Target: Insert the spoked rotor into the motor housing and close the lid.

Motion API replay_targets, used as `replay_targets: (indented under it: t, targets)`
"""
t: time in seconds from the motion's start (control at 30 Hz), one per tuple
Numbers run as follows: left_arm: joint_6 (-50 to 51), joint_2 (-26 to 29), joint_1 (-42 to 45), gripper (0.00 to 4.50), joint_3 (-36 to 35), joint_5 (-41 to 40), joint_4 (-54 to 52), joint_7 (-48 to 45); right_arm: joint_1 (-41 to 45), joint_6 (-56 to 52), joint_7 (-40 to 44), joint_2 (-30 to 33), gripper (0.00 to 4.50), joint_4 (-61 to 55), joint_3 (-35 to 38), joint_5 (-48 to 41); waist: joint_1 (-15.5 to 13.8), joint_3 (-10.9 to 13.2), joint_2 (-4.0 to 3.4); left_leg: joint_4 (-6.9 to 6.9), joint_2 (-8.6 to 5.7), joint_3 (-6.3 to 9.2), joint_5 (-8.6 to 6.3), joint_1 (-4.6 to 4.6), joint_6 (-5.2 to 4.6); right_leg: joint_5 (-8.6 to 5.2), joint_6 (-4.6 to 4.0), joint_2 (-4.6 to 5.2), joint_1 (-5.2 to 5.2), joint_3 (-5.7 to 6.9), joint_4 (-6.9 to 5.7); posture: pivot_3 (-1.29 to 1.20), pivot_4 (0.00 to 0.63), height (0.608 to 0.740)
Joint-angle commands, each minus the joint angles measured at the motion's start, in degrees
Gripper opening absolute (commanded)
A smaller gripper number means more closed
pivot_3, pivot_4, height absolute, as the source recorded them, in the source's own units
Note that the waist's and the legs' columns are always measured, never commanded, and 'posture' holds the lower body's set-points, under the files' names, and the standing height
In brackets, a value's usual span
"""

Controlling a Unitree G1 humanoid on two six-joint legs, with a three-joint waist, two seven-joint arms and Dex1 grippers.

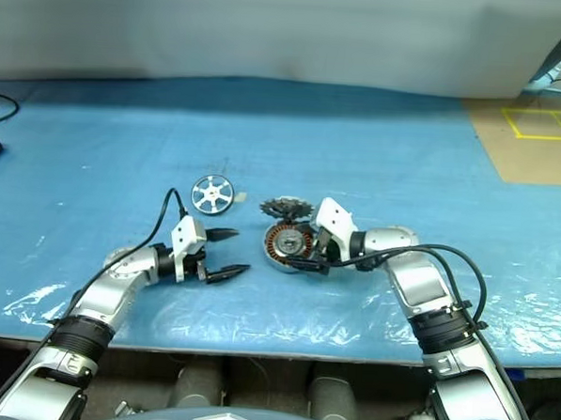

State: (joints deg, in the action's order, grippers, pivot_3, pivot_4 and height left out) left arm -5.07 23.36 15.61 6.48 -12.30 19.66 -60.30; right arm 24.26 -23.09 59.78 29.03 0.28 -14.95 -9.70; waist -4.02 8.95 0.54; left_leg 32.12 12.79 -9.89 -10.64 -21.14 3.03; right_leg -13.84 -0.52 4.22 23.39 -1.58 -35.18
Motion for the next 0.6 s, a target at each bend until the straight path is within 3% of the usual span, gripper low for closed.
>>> replay_targets:
  t: [0.03,0.33,0.47,0.6]
  targets:
    - [0.74,0.20,-0.48,4.50,0.27,0.41,-0.35,0.37,0.66,0.67,0.28,0.34,4.45,-1.19,0.45,-0.53,0.00,0.00,0.00,0.00,0.00,0.00,0.00,0.00,0.00,0.00,0.00,0.00,0.00,0.00,0.00,0.00,0.150,0.740]
    - [-0.27,0.02,0.06,4.50,0.22,0.79,1.52,0.37,0.48,0.05,0.92,0.17,4.45,-1.12,0.87,-1.67,0.00,0.00,0.00,0.00,0.00,0.00,0.00,0.00,0.00,0.00,0.00,0.00,0.00,0.00,0.00,0.00,0.150,0.740]
    - [-1.56,-0.18,0.15,4.50,0.26,1.07,3.15,0.30,0.35,0.01,1.11,0.22,3.52,-1.13,0.94,-1.81,0.00,0.00,0.00,0.00,0.00,0.00,0.00,0.01,0.00,0.00,0.00,0.00,0.00,0.00,0.00,0.00,0.150,0.740]
    - [-2.82,-0.32,0.15,4.50,0.28,1.21,4.57,0.17,0.30,0.03,1.26,0.19,2.02,-0.99,0.92,-1.83,-0.01,0.00,-0.01,0.01,0.00,0.00,0.00,0.02,0.00,0.00,0.00,0.00,0.00,-0.01,-0.02,0.00,0.150,0.740]
